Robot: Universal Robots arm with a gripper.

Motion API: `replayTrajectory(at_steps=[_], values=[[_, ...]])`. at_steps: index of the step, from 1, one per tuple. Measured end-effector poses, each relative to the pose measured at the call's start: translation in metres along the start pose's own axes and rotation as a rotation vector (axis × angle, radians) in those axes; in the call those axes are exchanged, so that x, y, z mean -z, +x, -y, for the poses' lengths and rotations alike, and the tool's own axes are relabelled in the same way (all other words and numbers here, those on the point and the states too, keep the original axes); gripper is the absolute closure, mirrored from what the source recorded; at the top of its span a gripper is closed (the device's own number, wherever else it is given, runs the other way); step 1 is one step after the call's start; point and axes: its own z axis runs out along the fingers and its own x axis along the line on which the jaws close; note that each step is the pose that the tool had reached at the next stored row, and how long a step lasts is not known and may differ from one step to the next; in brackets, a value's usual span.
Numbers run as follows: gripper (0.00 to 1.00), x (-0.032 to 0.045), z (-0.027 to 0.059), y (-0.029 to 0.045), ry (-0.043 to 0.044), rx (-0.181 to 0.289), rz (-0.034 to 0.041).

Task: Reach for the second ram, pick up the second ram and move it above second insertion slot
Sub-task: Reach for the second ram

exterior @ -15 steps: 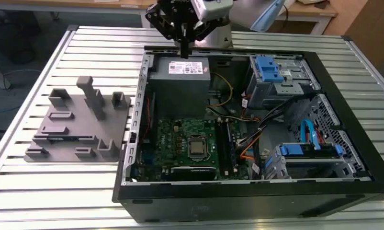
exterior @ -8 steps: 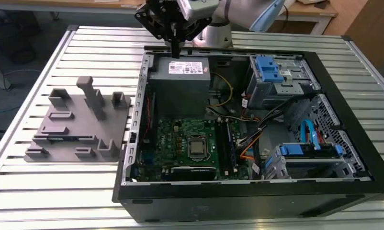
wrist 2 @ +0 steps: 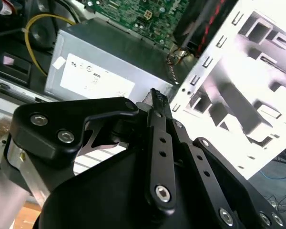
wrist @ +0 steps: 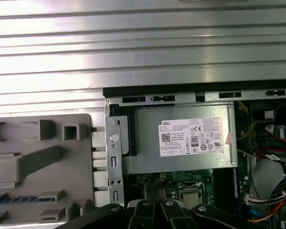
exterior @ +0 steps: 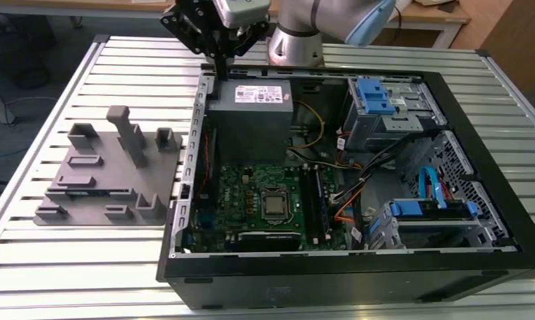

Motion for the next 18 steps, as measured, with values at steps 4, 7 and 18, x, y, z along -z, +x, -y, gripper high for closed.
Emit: replayTrajectory(at_steps=[4,7,18], values=[[0.89,0.0004,0.0009,0.0124,0.0000,0.000,0.0002],[0.89,0.0005,0.0015,0.0195,0.0000,0.000,0.0002],[0.89,0.0010,0.0038,0.0502,0.0000,0.000,0.0002]])
